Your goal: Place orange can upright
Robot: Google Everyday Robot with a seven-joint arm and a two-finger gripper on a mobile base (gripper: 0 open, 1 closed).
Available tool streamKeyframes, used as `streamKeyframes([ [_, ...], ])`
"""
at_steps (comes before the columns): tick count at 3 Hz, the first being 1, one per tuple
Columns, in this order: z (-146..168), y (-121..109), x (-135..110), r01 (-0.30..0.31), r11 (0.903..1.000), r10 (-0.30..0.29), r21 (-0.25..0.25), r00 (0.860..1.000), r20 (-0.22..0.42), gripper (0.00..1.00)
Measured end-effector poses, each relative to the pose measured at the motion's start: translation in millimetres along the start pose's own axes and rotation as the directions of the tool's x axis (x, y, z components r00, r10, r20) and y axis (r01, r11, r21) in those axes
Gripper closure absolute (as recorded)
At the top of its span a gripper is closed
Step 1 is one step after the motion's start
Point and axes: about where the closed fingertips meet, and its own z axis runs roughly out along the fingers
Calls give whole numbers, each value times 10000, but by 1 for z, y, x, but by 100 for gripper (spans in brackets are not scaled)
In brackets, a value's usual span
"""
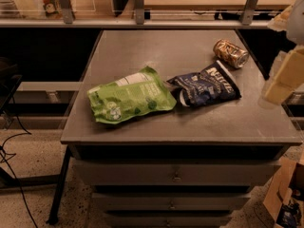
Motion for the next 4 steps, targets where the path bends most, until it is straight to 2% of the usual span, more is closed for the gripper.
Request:
streamKeyframes([
  [1,10,-55,4,-1012,9947,996,196,9926,695,0],
  [2,48,-114,16,-2043,9789,2041,-53,9765,685,0],
  [3,93,-159,29,-3125,9489,3152,-445,9458,781,0],
  [4,138,-196,25,-3773,9241,3815,-606,9200,895,0],
])
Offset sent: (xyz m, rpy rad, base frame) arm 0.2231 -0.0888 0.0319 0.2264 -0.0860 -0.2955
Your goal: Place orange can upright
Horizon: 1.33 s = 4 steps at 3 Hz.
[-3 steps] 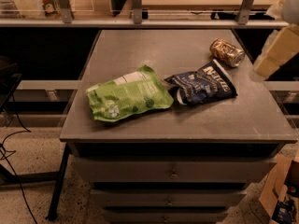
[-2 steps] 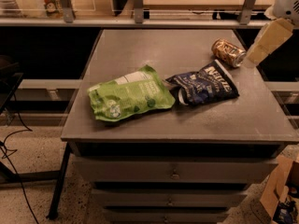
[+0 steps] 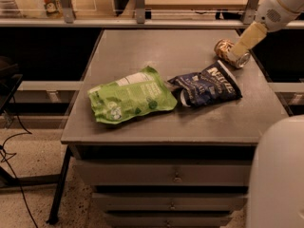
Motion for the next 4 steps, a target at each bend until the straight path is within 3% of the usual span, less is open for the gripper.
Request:
streamKeyframes([
  [2,15,-51,-54,-742,9885,576,1317,9904,1258,0],
  [3,31,-53,-65,-1233,9831,1080,1356,9875,1147,0],
  [4,32,-54,-65,-1316,9821,1164,1345,9865,1150,0],
])
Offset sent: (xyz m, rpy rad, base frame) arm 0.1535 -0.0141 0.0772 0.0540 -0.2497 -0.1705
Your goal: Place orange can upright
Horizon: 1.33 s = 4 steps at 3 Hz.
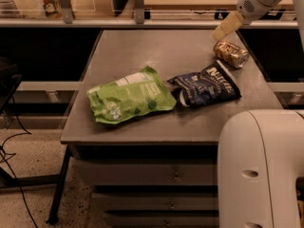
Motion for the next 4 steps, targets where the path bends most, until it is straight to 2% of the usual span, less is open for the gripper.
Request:
streamKeyframes([
  [1,7,2,6,-124,9998,121,-134,9998,-187,0],
  [2,23,3,20,-691,9965,679,-462,9973,-272,0],
  [4,63,-5,31,-1395,9894,1379,-412,9897,-394,0],
])
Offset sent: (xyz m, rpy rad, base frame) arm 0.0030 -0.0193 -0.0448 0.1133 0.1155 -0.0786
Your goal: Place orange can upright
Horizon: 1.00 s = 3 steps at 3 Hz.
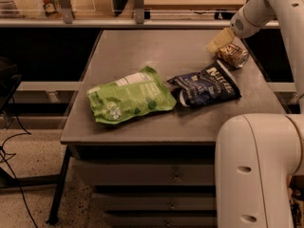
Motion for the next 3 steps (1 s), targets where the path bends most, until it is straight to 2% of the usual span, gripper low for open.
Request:
streamKeyframes([
  [3,27,-10,10,-124,9994,139,332,9989,-447,0],
])
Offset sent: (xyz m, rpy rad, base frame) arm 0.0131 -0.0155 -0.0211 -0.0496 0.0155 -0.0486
